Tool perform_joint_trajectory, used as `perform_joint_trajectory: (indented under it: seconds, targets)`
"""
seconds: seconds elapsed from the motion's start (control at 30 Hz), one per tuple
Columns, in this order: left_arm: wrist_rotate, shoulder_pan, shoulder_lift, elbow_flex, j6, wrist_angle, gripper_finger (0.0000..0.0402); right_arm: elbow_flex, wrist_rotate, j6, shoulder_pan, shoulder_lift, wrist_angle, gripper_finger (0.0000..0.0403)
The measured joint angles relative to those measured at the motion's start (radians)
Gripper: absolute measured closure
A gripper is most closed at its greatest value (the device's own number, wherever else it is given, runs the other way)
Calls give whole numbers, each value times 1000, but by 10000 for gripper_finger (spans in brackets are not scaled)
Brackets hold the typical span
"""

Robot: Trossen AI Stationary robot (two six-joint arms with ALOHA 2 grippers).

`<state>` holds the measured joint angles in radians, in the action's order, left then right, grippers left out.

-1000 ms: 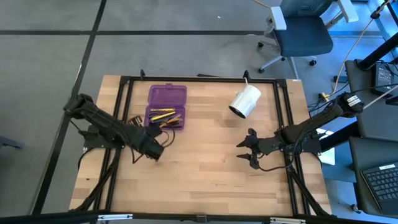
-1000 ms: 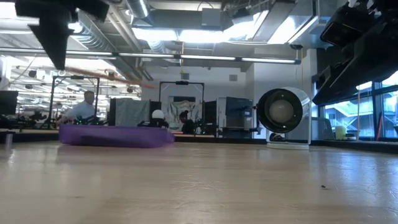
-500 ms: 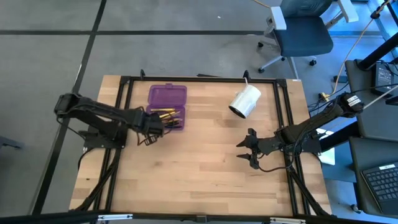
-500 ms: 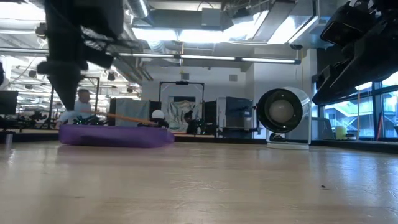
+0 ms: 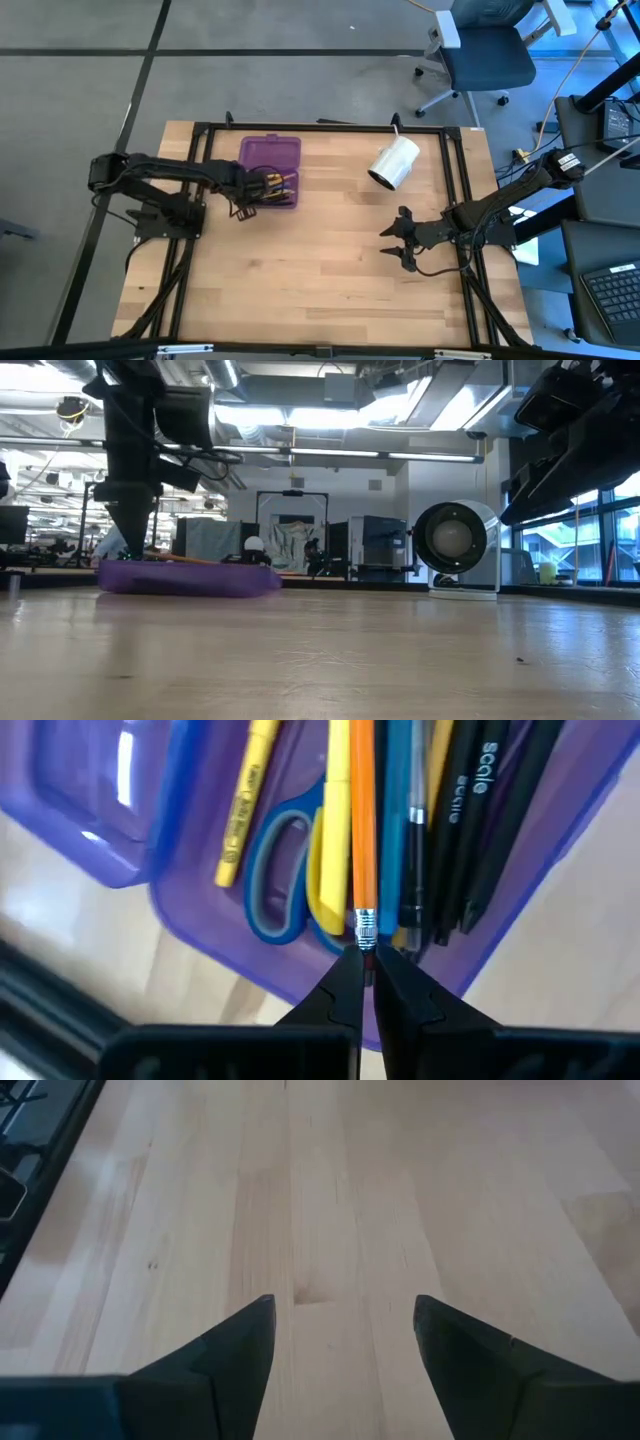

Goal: Pick & place school supplies into a supply box
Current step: Put the orange pencil into the purple box organizer, then close the purple box organizer

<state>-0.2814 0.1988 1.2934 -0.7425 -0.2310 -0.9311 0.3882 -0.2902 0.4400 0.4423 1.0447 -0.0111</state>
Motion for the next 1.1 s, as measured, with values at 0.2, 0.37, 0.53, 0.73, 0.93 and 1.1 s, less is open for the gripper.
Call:
perform_joint_trajectory:
  seconds: [0.2,0.37,0.53,0.73,0.93,1.1]
  targets:
    - [61,34,0,0,-3,16,398,1,-29,-4,0,0,46,161]
    - [60,39,0,0,-43,15,397,1,-29,-4,0,0,46,161]
    - [58,39,0,0,-47,16,382,1,-21,0,0,0,45,161]
    - [31,39,0,0,-62,15,350,1,-5,0,0,0,45,161]
    - [52,39,0,-11,-68,7,324,1,-4,-2,0,0,44,161]
    - [65,35,-8,-74,-121,74,323,1,-5,-28,0,0,49,161]
